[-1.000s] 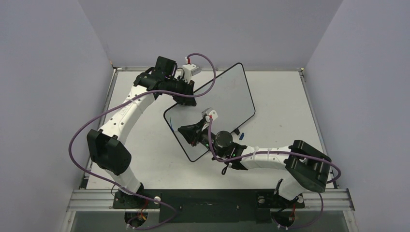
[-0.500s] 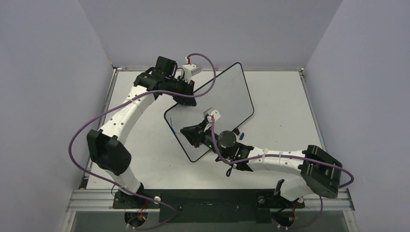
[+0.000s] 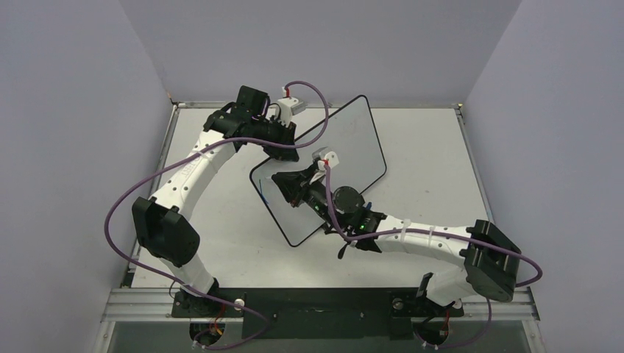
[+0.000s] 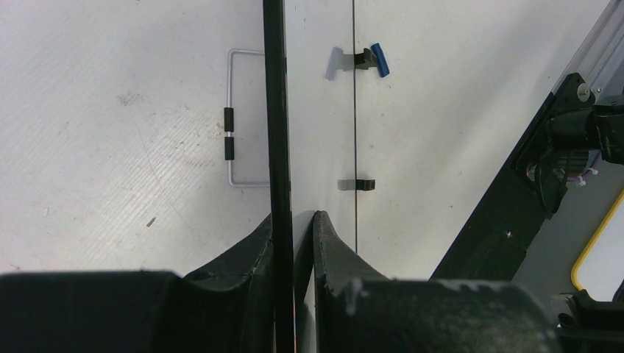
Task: Write a sentence on the whiteboard
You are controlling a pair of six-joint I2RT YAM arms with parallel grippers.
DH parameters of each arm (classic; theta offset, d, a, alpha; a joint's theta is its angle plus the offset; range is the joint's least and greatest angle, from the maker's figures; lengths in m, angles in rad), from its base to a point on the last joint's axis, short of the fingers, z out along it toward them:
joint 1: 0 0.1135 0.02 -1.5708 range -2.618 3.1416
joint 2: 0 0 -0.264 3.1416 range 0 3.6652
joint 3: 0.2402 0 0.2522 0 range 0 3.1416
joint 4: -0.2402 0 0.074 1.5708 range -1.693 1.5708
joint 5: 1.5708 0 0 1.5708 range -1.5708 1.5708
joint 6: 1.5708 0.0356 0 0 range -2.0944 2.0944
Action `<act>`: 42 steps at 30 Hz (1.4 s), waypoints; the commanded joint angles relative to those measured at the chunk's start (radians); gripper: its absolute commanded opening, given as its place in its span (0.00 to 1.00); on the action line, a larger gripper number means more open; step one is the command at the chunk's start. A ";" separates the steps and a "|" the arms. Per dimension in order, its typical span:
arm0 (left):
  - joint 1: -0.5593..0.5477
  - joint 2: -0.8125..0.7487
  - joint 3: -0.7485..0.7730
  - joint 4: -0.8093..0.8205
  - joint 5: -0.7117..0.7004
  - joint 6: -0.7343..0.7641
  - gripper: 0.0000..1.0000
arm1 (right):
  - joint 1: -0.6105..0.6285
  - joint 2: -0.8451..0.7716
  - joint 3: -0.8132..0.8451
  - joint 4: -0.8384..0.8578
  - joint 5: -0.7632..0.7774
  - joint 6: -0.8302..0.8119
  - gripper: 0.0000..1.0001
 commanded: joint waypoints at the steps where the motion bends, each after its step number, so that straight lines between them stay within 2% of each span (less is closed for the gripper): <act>1: -0.006 -0.014 -0.011 0.075 -0.165 0.138 0.00 | -0.021 0.025 0.054 -0.007 0.030 -0.018 0.00; 15: -0.008 -0.013 -0.007 0.072 -0.169 0.139 0.00 | -0.025 0.083 0.067 -0.028 0.044 0.001 0.00; 42: -0.012 -0.005 -0.007 0.071 -0.174 0.136 0.00 | 0.005 0.127 0.048 -0.006 -0.018 0.073 0.00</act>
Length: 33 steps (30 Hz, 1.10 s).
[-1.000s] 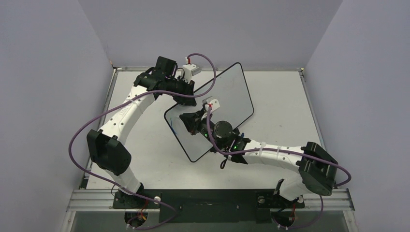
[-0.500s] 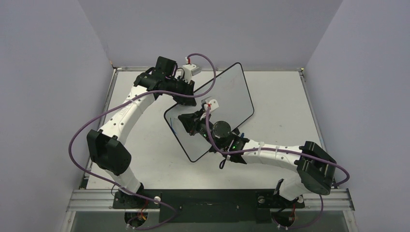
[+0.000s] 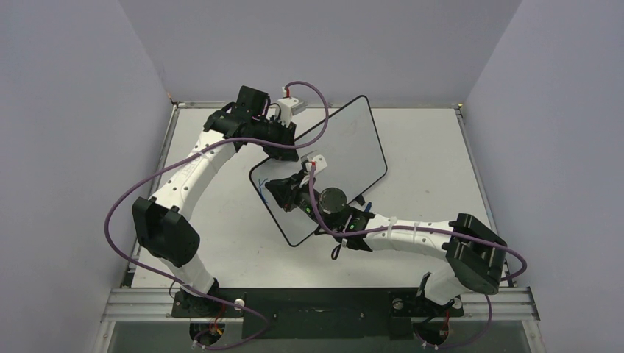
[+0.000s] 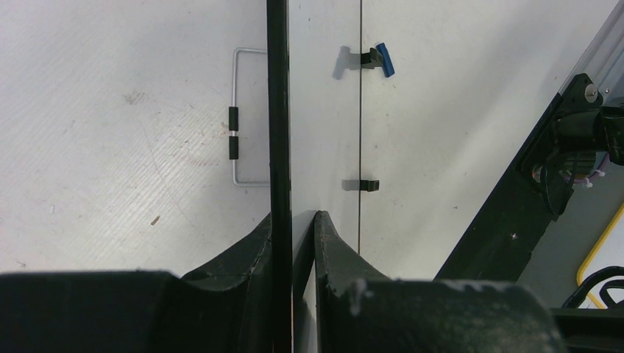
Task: Write a sentence on the whiteboard
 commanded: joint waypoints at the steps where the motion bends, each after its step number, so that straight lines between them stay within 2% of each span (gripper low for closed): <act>1: -0.010 -0.005 -0.006 0.070 -0.160 0.134 0.00 | 0.004 0.019 0.015 0.015 -0.009 0.007 0.00; 23: -0.010 -0.009 -0.008 0.069 -0.162 0.134 0.00 | -0.051 -0.052 -0.075 -0.064 0.108 -0.002 0.00; 33: -0.010 -0.010 -0.011 0.068 -0.161 0.134 0.00 | -0.061 -0.144 -0.103 -0.069 0.116 0.026 0.00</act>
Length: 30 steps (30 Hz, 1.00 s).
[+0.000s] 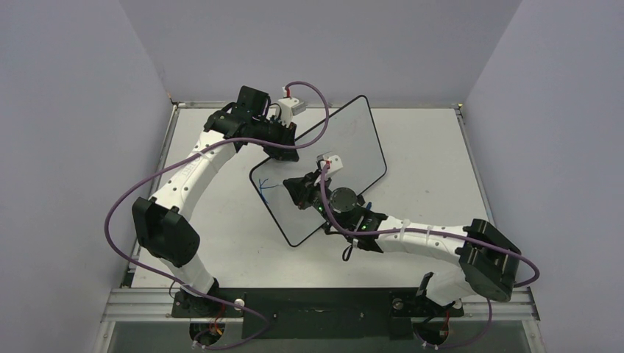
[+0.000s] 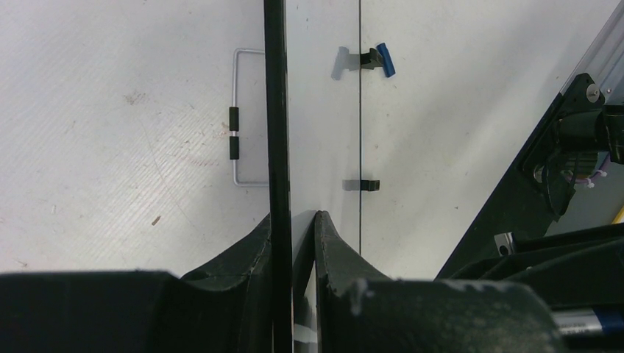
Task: Write a sentence on the whiteboard
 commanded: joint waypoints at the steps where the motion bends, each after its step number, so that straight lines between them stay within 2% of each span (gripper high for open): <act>1: -0.007 -0.010 -0.010 0.067 -0.156 0.133 0.00 | -0.021 -0.067 -0.023 0.003 0.047 0.018 0.00; 20: -0.007 -0.011 -0.011 0.066 -0.156 0.132 0.00 | -0.045 -0.005 0.039 0.060 0.007 0.038 0.00; 30: -0.008 -0.010 -0.011 0.066 -0.157 0.132 0.00 | -0.081 0.011 0.034 0.038 0.024 0.052 0.00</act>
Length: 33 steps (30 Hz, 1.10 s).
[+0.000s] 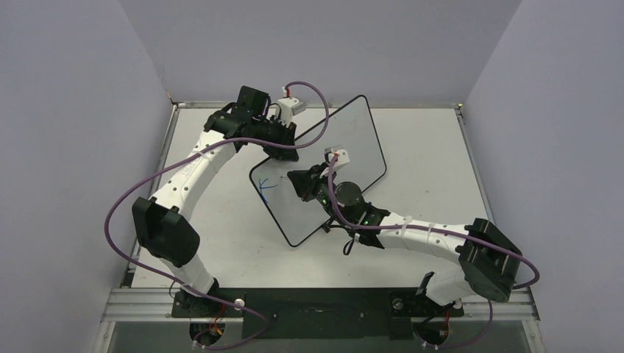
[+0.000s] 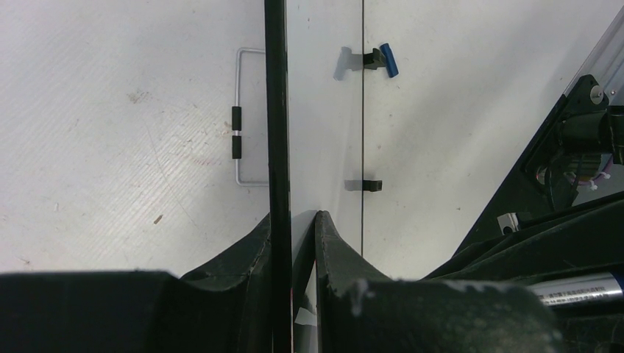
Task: Write a sentence on the whiteboard
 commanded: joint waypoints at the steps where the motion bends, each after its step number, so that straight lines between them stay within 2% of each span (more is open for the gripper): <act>1: -0.007 -0.009 -0.011 0.066 -0.150 0.134 0.00 | -0.033 0.021 0.033 0.023 0.014 0.007 0.00; 12: -0.007 -0.004 -0.010 0.066 -0.149 0.133 0.00 | -0.060 0.027 0.044 0.019 0.006 0.002 0.00; 24: -0.007 -0.005 -0.010 0.067 -0.152 0.133 0.00 | -0.032 0.059 0.066 0.060 -0.033 0.014 0.00; 33: -0.007 -0.010 -0.016 0.068 -0.155 0.133 0.00 | -0.014 0.076 0.012 0.084 -0.043 0.046 0.00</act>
